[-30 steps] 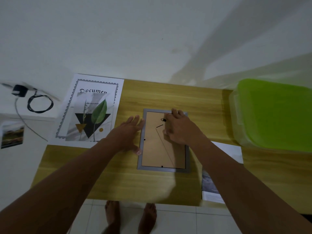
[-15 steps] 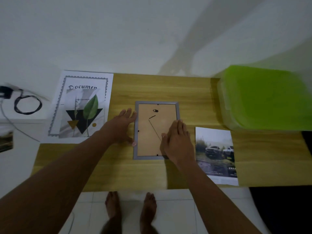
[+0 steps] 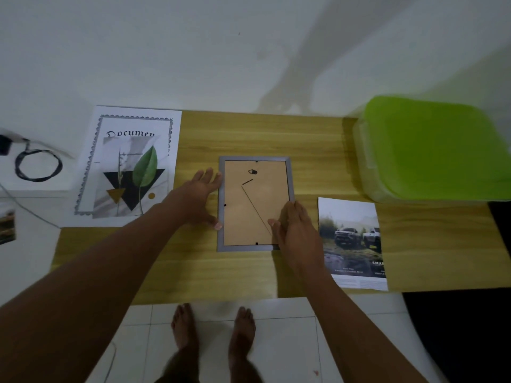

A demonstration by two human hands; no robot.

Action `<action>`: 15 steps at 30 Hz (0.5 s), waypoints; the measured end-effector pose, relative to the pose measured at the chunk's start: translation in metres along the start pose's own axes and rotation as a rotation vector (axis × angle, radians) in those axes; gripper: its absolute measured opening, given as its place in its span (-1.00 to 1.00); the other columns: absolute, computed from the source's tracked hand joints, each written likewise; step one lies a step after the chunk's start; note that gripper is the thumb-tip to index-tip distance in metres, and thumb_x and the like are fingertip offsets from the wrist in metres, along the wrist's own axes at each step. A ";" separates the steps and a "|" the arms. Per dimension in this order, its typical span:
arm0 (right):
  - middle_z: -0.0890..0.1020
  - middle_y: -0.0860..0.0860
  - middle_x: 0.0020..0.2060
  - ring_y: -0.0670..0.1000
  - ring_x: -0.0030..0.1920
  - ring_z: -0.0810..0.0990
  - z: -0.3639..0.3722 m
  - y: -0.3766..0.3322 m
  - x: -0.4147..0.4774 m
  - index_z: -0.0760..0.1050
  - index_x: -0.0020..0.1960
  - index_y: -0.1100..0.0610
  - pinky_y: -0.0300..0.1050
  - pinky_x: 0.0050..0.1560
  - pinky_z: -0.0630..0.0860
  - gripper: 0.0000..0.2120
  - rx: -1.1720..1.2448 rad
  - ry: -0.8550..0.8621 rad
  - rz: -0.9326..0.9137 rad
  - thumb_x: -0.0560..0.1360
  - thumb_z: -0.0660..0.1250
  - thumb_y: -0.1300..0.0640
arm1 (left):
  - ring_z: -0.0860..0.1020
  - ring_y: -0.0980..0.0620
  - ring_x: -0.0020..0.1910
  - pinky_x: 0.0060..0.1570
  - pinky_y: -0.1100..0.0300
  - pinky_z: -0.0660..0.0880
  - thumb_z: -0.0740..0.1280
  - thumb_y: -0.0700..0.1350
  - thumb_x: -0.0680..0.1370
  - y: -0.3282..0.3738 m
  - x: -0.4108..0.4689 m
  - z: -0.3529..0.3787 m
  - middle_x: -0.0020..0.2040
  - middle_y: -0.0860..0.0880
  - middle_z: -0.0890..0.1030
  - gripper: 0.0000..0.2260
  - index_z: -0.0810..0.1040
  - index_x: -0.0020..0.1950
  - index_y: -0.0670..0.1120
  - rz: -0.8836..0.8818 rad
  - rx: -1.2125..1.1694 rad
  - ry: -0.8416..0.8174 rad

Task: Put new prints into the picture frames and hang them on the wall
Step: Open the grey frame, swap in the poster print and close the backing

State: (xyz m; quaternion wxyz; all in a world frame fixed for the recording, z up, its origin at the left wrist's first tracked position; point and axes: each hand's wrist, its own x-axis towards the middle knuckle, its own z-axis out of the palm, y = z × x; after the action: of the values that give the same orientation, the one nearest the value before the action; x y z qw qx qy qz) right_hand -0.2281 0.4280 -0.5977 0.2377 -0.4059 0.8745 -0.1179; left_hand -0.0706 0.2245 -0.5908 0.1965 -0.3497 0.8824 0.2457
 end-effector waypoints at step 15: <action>0.24 0.32 0.48 0.24 0.48 0.23 -0.009 0.000 0.010 0.18 0.51 0.37 0.04 0.49 0.25 -0.43 -0.290 -0.083 -0.159 0.68 0.04 -0.04 | -0.19 -0.09 0.57 0.49 -0.12 0.02 0.57 0.16 0.27 0.003 -0.001 -0.001 0.60 -0.06 -0.19 0.16 -0.18 0.59 -0.01 -0.014 0.024 -0.005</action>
State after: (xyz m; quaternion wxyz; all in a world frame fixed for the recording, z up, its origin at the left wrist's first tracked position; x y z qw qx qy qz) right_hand -0.2380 0.4203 -0.5933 0.2021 -0.5084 0.8370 0.0081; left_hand -0.0727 0.2265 -0.5884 0.2045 -0.3528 0.8825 0.2345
